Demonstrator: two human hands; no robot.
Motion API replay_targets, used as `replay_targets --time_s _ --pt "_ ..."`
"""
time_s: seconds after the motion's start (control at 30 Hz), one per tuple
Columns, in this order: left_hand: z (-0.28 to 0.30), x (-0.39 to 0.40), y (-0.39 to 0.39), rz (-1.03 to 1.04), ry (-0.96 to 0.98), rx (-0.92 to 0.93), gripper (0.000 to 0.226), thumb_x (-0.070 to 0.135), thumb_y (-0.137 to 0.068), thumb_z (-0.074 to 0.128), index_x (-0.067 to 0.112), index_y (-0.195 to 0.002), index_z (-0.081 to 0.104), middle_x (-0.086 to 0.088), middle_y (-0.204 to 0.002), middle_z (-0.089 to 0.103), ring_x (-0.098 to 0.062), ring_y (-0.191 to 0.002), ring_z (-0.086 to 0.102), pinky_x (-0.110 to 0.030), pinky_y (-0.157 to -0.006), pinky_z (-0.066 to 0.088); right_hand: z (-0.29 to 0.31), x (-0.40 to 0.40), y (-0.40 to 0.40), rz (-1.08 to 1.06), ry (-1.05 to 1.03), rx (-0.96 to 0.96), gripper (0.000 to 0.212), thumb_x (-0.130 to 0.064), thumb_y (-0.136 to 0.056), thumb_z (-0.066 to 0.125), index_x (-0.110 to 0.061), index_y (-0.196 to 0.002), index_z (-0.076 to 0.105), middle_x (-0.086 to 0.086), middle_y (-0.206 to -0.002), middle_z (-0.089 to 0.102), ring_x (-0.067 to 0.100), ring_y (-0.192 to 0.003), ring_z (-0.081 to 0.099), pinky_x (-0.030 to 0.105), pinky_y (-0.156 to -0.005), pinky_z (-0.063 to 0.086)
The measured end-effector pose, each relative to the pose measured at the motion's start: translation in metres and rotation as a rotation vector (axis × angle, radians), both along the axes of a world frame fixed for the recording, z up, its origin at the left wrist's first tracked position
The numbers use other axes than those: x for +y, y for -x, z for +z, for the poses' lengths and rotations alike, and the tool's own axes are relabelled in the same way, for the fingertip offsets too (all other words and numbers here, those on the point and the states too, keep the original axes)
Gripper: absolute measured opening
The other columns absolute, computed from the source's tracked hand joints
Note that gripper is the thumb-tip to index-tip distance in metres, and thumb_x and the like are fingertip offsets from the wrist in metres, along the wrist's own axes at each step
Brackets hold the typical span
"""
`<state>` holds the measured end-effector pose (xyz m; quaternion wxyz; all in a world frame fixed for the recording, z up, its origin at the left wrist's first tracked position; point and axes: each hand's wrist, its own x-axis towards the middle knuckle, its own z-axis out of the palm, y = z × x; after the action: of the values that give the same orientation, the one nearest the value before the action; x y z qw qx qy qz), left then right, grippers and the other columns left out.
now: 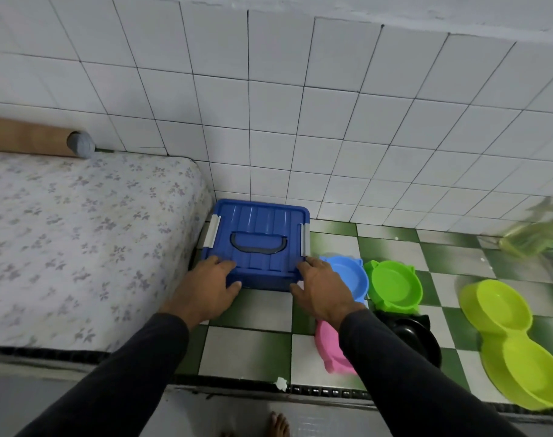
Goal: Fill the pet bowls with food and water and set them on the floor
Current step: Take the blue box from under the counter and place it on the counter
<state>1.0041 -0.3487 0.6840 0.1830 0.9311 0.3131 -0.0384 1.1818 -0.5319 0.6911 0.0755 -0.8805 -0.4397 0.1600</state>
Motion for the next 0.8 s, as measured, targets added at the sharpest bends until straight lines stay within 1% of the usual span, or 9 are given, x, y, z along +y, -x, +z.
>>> replay_targets --time_s 0.13,0.2,0.3,0.4,0.43,0.5,0.53,0.67,0.8 --pt "0.004 -0.019 0.017 -0.03 0.017 0.029 0.058 0.045 -0.101 0.057 0.019 -0.152 0.048 -0.005 -0.149 0.048 -0.023 -0.133 0.048 -0.039 -0.109 0.045 0.011 -0.02 0.019 -0.016 0.038 -0.014 0.028 -0.034 -0.094 0.054 -0.015 -0.113 0.06 0.007 -0.117 0.064 0.028 -0.102 0.058 0.039 -0.086 0.053" --pt "0.005 -0.028 0.026 -0.049 0.027 0.046 0.056 0.045 -0.101 0.057 0.02 -0.151 0.049 -0.006 -0.147 0.05 -0.023 -0.131 0.05 -0.038 -0.107 0.047 0.016 -0.031 0.028 -0.005 0.054 -0.017 0.024 -0.032 -0.093 0.054 -0.013 -0.106 0.06 0.009 -0.11 0.065 0.029 -0.096 0.058 0.036 -0.081 0.052" --pt "0.005 -0.043 0.042 -0.069 0.039 0.043 0.052 0.043 -0.101 0.057 0.02 -0.147 0.054 -0.008 -0.143 0.055 -0.024 -0.127 0.054 -0.037 -0.105 0.048 0.02 -0.049 0.044 -0.002 0.078 -0.026 0.025 -0.03 -0.095 0.054 -0.01 -0.108 0.06 0.014 -0.11 0.066 0.034 -0.097 0.06 0.039 -0.083 0.053" --pt "0.007 -0.061 0.063 -0.082 0.036 0.076 0.053 0.044 -0.101 0.055 0.02 -0.148 0.053 -0.008 -0.143 0.054 -0.027 -0.13 0.052 -0.041 -0.103 0.05 0.023 -0.069 0.066 -0.057 0.084 -0.021 0.031 -0.03 -0.097 0.053 -0.012 -0.121 0.061 0.013 -0.118 0.063 0.034 -0.107 0.061 0.036 -0.087 0.051" --pt "0.007 -0.068 0.07 -0.089 0.022 0.085 0.053 0.045 -0.101 0.055 0.021 -0.147 0.053 -0.008 -0.14 0.055 -0.027 -0.127 0.053 -0.042 -0.1 0.051 0.024 -0.076 0.073 -0.062 0.086 -0.035 0.031 -0.031 -0.097 0.052 -0.014 -0.122 0.062 0.012 -0.118 0.064 0.033 -0.107 0.062 0.035 -0.084 0.05" --pt "0.008 -0.081 0.086 -0.107 -0.027 0.086 0.05 0.047 -0.1 0.054 0.02 -0.142 0.056 -0.006 -0.129 0.058 -0.026 -0.118 0.055 -0.041 -0.094 0.053 0.025 -0.091 0.086 -0.038 0.08 -0.119 0.028 -0.034 -0.097 0.051 -0.018 -0.114 0.064 0.008 -0.112 0.068 0.029 -0.101 0.065 0.031 -0.073 0.044" --pt "0.009 -0.088 0.094 -0.126 -0.064 0.089 0.048 0.048 -0.1 0.052 0.021 -0.14 0.057 -0.005 -0.126 0.058 -0.025 -0.115 0.055 -0.041 -0.093 0.053 0.027 -0.099 0.093 -0.028 0.062 -0.163 0.028 -0.038 -0.096 0.051 -0.018 -0.111 0.064 0.006 -0.109 0.069 0.028 -0.098 0.066 0.03 -0.071 0.042" --pt "0.012 -0.118 0.124 -0.188 -0.163 0.104 0.048 0.049 -0.1 0.05 0.026 -0.141 0.056 -0.003 -0.133 0.059 -0.024 -0.119 0.055 -0.041 -0.098 0.051 0.024 -0.13 0.126 -0.026 0.059 -0.097 0.041 -0.041 -0.097 0.053 -0.012 -0.125 0.06 0.011 -0.118 0.066 0.032 -0.107 0.061 0.038 -0.086 0.051" --pt "0.01 -0.152 0.15 -0.208 -0.15 0.113 0.041 0.045 -0.099 0.051 0.024 -0.133 0.059 -0.002 -0.125 0.059 -0.023 -0.114 0.056 -0.041 -0.095 0.051 0.016 -0.162 0.158 -0.014 0.052 -0.116 0.034 -0.038 -0.094 0.055 -0.013 -0.117 0.063 0.012 -0.116 0.067 0.033 -0.103 0.061 0.039 -0.083 0.052"
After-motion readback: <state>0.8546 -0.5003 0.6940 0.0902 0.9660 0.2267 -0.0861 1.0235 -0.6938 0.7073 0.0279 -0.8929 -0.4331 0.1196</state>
